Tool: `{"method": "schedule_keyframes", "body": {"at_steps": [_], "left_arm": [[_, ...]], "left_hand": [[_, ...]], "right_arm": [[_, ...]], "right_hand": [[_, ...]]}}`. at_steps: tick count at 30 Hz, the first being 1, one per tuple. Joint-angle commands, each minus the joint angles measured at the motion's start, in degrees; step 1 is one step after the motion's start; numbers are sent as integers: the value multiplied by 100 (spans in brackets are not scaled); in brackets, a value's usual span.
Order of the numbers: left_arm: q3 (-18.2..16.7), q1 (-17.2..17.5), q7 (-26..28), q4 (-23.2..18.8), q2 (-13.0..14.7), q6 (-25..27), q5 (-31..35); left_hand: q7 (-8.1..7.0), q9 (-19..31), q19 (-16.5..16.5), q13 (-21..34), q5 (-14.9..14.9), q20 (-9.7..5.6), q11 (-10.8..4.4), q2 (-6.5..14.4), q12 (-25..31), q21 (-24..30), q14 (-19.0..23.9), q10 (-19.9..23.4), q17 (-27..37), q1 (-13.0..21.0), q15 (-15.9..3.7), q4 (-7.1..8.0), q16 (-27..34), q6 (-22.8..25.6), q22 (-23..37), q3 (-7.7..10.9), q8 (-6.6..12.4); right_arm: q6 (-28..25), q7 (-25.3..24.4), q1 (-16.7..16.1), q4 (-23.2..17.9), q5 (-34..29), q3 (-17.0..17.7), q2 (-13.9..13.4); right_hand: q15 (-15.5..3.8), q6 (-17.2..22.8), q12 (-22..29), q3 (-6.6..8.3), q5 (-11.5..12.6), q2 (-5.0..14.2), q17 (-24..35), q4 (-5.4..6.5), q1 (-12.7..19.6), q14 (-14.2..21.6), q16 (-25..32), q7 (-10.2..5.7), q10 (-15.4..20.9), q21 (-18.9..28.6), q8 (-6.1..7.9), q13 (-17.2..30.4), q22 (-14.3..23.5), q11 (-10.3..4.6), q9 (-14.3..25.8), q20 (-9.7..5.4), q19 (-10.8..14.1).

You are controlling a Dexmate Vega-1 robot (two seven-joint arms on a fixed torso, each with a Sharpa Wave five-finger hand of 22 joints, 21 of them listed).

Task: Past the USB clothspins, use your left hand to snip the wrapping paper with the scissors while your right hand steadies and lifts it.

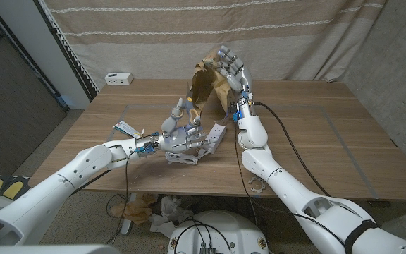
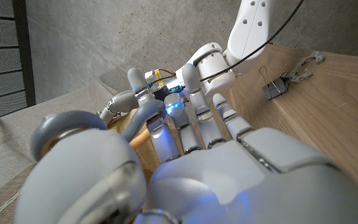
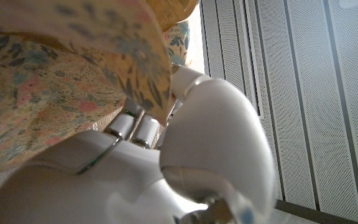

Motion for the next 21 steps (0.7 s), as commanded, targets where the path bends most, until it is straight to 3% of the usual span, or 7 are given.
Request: {"method": "schedule_keyframes", "body": {"at_steps": [1, 4, 12, 14, 18, 21], "left_arm": [[-81, 75, 136, -102, 40, -67, -10], [-114, 83, 151, -122, 59, -96, -13], [-151, 71, 196, -113, 52, -116, -37], [-169, 70, 190, -112, 70, -149, -12], [-268, 120, 286, -163, 141, -238, 22], [-274, 124, 279, -177, 155, -259, 39]], "left_hand": [[266, 15, 44, 9, 54, -17, -167, 7, 17, 41, 48, 77, 43, -12, -812, -2, 15, 42, -3, -4, 46], [266, 21, 70, 9, 64, -30, -165, 30, 16, 51, 17, 71, 60, 19, -821, -10, 12, 33, -4, 12, 45], [238, 30, 52, 9, 80, -25, -163, 60, 13, 43, 11, 55, 70, 69, -839, -24, 14, 15, -5, 30, 41], [235, 28, 53, 9, 83, -25, -163, 64, 12, 43, 13, 53, 73, 76, -836, -26, 16, 13, -6, 32, 39], [227, 32, 47, 10, 88, -24, -163, 69, 12, 41, 8, 48, 77, 90, -844, -30, 15, 12, -6, 34, 40], [224, 32, 46, 10, 90, -25, -163, 71, 12, 40, 11, 47, 83, 95, -846, -31, 19, 15, -6, 34, 41]], "right_arm": [[-294, 204, -86, -163, 367, 29, -6], [-282, 227, -101, -210, 331, 39, -52], [-293, 301, -107, -208, 400, 70, -70], [-290, 332, -116, -200, 424, 70, -73], [-322, 424, -123, -204, 509, 69, -89], [-332, 455, -119, -186, 518, 70, -97]], "right_hand": [[-930, -36, -2, 660, 40, 241, 253, 692, 97, 1226, 609, 11, 71, -12, 7, -7, 7, 0, 17, -910, 42], [-929, -235, -114, 670, 43, 218, 280, 676, 66, 1266, 609, -39, -143, -17, -52, -44, -10, -29, 17, -904, 56], [-927, -285, -137, 665, 41, 192, 315, 672, 28, 1322, 631, -30, -176, -12, -49, -68, -18, -71, 18, -895, 65], [-921, -647, -188, 676, 57, 152, 344, 642, -28, 1371, 622, -26, -278, -4, -123, -112, -32, -131, 16, -891, 85], [-919, -1180, -237, 721, 80, 119, 358, 596, -128, 1462, 578, 25, -476, -9, -143, -185, -67, -177, 15, -875, 107], [-920, -1249, -246, 722, 78, 109, 376, 590, -155, 1503, 586, 47, -525, 6, -128, -199, -66, -175, 16, -874, 131]]}}
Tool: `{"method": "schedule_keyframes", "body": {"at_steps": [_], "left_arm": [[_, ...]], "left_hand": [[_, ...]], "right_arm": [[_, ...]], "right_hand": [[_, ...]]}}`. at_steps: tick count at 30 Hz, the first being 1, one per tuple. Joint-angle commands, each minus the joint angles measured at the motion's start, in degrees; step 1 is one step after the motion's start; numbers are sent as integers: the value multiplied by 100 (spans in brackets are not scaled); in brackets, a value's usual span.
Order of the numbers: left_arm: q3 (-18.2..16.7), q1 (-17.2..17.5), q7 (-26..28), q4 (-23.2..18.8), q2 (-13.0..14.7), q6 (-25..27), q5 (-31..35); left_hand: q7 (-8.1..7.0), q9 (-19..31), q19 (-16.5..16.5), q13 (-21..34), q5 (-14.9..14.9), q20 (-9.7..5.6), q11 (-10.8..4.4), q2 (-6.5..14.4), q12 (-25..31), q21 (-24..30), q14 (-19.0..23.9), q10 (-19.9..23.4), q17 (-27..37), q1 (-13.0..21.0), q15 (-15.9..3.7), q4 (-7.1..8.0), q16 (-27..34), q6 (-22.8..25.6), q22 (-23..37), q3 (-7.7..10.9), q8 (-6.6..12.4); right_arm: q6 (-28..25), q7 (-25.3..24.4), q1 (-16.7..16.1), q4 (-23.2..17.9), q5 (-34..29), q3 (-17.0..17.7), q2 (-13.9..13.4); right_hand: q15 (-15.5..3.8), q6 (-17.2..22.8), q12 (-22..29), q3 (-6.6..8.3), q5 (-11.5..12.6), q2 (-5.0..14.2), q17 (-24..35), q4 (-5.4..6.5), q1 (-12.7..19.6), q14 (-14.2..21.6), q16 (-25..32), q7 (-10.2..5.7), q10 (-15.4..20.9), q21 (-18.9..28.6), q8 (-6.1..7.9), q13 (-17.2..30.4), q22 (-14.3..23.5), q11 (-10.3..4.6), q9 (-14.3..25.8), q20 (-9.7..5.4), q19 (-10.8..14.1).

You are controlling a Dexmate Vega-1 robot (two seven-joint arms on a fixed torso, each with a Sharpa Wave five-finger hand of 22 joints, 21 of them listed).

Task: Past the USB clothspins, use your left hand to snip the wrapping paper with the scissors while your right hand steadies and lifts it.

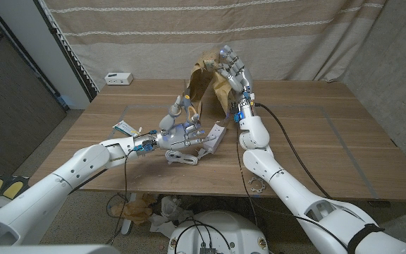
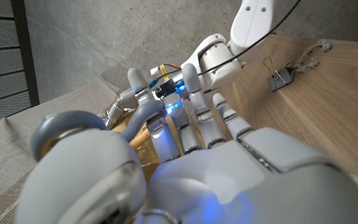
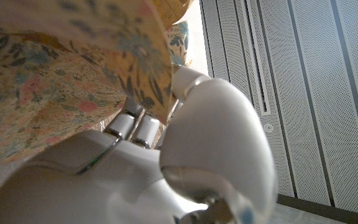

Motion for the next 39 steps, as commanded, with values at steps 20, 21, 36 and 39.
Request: {"method": "schedule_keyframes", "body": {"at_steps": [20, 21, 36, 39], "left_arm": [[-135, 52, 160, -222, 211, -226, 179], [-141, 59, 176, -233, 216, -236, 184], [-192, 147, 122, -155, 80, -396, 59], [-189, 154, 123, -154, 73, -423, 86]], "left_hand": [[222, 15, 29, 9, 79, -10, -169, 53, 14, 14, 27, 43, 0, 107, -837, -19, 1, 31, -7, 12, 22], [224, 15, 29, 9, 80, -12, -169, 54, 14, 14, 32, 44, -2, 109, -838, -19, 2, 34, -7, 12, 23], [123, 12, 74, 8, 246, -14, -179, 552, 24, 35, 76, 141, 45, 369, -893, 6, 21, 129, -3, 193, 40], [68, 7, 83, 8, 326, -15, -178, 784, 20, 41, 31, 162, 95, 468, -892, 30, 14, 125, 1, 254, 28]], "right_arm": [[-101, 173, -49, 36, 117, 38, -66], [-121, 155, -57, 24, 124, 41, -64], [-152, 152, -80, -14, 118, 52, -104], [-146, 153, -83, -14, 109, 50, -107]], "right_hand": [[-915, -87, 46, 745, 31, 75, 445, 571, -253, 1619, 582, 80, -1, 18, 98, -80, -10, 3, 17, -872, 133], [-914, -81, 52, 748, 30, 76, 448, 571, -258, 1623, 582, 82, 13, 19, 103, -83, -10, 1, 16, -872, 137], [-918, -51, 69, 786, 23, 76, 470, 533, -307, 1677, 561, 82, 50, 29, 130, -122, -13, -9, 14, -879, 173], [-918, -48, 73, 795, 22, 75, 477, 528, -321, 1689, 557, 78, 61, 27, 133, -131, -16, -4, 14, -876, 174]]}}
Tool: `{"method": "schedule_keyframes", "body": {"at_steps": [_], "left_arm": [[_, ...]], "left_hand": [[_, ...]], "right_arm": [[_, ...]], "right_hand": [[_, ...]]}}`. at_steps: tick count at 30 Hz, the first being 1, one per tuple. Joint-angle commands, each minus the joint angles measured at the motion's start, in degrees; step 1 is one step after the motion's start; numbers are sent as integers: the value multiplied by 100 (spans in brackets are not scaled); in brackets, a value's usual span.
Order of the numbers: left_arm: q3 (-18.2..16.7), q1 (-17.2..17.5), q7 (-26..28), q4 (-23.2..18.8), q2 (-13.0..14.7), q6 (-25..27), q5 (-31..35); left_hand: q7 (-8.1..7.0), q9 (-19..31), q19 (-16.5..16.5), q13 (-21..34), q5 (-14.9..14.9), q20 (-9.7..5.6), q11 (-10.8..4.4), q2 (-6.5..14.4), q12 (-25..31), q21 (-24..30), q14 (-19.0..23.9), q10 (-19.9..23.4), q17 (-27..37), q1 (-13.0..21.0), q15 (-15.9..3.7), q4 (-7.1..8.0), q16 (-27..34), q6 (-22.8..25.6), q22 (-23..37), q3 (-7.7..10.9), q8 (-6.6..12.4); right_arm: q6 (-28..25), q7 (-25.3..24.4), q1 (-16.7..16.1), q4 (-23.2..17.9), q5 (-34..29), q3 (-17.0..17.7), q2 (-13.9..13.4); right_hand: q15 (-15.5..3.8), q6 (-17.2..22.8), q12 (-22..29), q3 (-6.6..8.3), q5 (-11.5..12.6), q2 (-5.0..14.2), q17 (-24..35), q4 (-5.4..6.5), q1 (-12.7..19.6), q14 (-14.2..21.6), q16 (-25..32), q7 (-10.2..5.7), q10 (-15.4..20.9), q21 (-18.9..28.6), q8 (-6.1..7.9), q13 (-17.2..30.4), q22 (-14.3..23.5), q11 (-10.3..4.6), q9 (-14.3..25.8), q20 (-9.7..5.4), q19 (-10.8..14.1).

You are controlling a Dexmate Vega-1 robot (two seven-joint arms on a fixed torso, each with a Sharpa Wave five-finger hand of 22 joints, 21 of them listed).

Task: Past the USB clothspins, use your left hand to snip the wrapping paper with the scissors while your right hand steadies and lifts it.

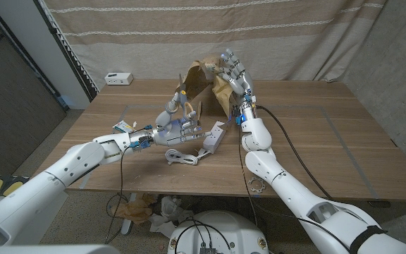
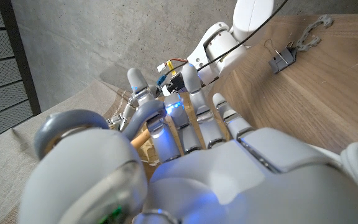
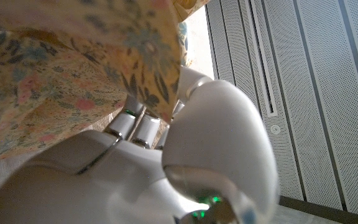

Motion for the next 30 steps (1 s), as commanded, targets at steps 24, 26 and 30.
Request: {"method": "schedule_keyframes", "body": {"at_steps": [24, 26, 30], "left_arm": [[-358, 496, 905, -349, -165, -257, -320], [-420, 586, 1072, -421, -192, -283, -393], [-479, 679, 1215, -475, -236, -348, -448]], "left_hand": [[-83, -2, 237, 37, 381, -113, -188, 946, 68, 130, 242, 622, 329, 742, -875, -34, 146, 505, 23, 145, 176], [-72, 5, 259, 39, 404, -118, -185, 984, 68, 143, 308, 737, 363, 854, -886, -66, 180, 641, 31, 132, 241], [-116, 15, 325, 42, 468, -169, -172, 1369, 54, 196, 442, 1019, 413, 1435, -901, -230, 231, 839, 73, 306, 356]], "right_arm": [[43, -97, -22, -23, -95, 22, -15], [40, -102, -23, -29, -103, 21, -21], [28, -126, -26, -34, -107, 24, -20]], "right_hand": [[-917, 114, 59, 740, 20, 67, 503, 574, -182, 1735, 489, 37, 167, 33, 67, -68, 11, 55, 5, -873, 71], [-916, 115, 60, 745, 20, 68, 508, 573, -187, 1738, 487, 37, 172, 32, 67, -72, 10, 45, 4, -873, 71], [-915, 127, 68, 755, 19, 65, 503, 565, -198, 1731, 466, 43, 197, 30, 70, -81, 9, 44, 3, -876, 64]]}}
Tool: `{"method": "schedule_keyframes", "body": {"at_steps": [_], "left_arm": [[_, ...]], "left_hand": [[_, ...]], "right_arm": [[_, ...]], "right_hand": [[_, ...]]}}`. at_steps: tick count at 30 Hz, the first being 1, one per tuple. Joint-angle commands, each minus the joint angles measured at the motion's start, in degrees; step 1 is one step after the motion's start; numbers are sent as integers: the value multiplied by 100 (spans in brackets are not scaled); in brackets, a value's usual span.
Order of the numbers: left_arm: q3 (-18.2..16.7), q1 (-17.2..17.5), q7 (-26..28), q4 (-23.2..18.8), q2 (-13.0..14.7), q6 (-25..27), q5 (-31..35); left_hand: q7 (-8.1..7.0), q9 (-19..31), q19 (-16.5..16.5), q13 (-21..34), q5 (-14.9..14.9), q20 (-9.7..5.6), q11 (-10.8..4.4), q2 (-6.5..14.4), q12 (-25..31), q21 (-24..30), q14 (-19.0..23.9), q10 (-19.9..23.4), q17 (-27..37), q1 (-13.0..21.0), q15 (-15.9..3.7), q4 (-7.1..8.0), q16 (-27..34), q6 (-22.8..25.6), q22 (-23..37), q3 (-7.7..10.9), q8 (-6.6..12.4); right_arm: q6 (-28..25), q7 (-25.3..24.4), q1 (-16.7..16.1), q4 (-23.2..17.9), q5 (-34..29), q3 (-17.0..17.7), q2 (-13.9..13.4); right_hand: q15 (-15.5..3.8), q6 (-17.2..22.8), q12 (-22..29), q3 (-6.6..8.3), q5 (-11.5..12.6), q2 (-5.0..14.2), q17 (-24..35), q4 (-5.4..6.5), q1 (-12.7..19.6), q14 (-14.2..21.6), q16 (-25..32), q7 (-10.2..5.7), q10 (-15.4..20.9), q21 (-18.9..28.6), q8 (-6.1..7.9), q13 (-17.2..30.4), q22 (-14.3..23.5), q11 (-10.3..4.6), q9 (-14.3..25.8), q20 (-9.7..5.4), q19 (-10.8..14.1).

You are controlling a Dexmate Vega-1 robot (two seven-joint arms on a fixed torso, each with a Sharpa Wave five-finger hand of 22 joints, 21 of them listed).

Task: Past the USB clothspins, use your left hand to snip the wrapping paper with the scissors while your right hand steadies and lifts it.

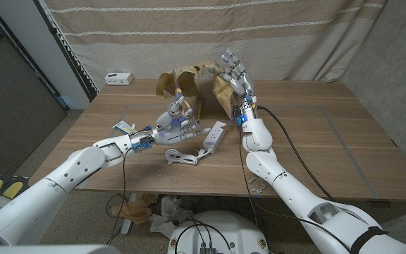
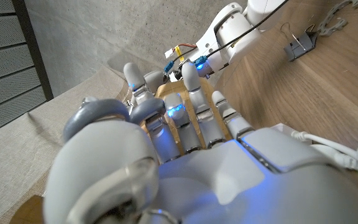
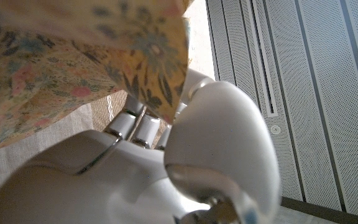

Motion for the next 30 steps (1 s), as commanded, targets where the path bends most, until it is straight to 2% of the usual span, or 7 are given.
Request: {"method": "schedule_keyframes", "body": {"at_steps": [1, 7, 10, 30], "left_arm": [[-212, 307, 918, -251, -79, -163, -283], [-326, 461, 1053, -270, -217, -355, -375], [-357, 486, 922, -182, -286, -482, -363], [-331, 317, 729, 66, -342, -490, -266]], "left_hand": [[-37, 39, 77, 27, 68, -37, -373, 403, 17, 75, 137, 627, 62, 640, -876, -187, 66, 185, 66, 166, 132], [-7, 65, 71, 29, 71, -40, -372, 478, 17, 87, 180, 686, 109, 781, -875, -203, 97, 171, 86, 246, 157], [6, 88, 62, 29, 73, -79, -369, 480, 15, 92, 180, 707, 126, 845, -872, -210, 101, 143, 98, 275, 169], [11, 147, 24, 30, 72, -86, -359, 451, 7, 95, 114, 722, 150, 931, -859, -202, 79, 148, 125, 294, 224]], "right_arm": [[30, -57, -1, 10, -45, 14, 9], [60, -75, 33, 73, -65, 19, 34], [59, -95, 63, 116, -80, 21, 52], [116, -140, 222, 433, -136, 7, 186]], "right_hand": [[-914, 33, 26, 637, 19, 84, 505, 590, -7, 1732, 466, 11, 54, 33, 25, -4, 9, -1, 3, -888, 59], [-915, 37, 23, 650, 17, 83, 509, 583, -29, 1738, 444, 14, 59, 35, 23, -21, 11, -1, 0, -888, 56], [-916, 40, 21, 661, 16, 90, 509, 579, -41, 1739, 426, 21, 60, 36, 22, -33, 12, 2, -2, -891, 55], [-917, 57, 20, 692, 13, 96, 532, 566, -102, 1757, 371, 39, 84, 45, 17, -82, 23, 11, -8, -895, 38]]}}
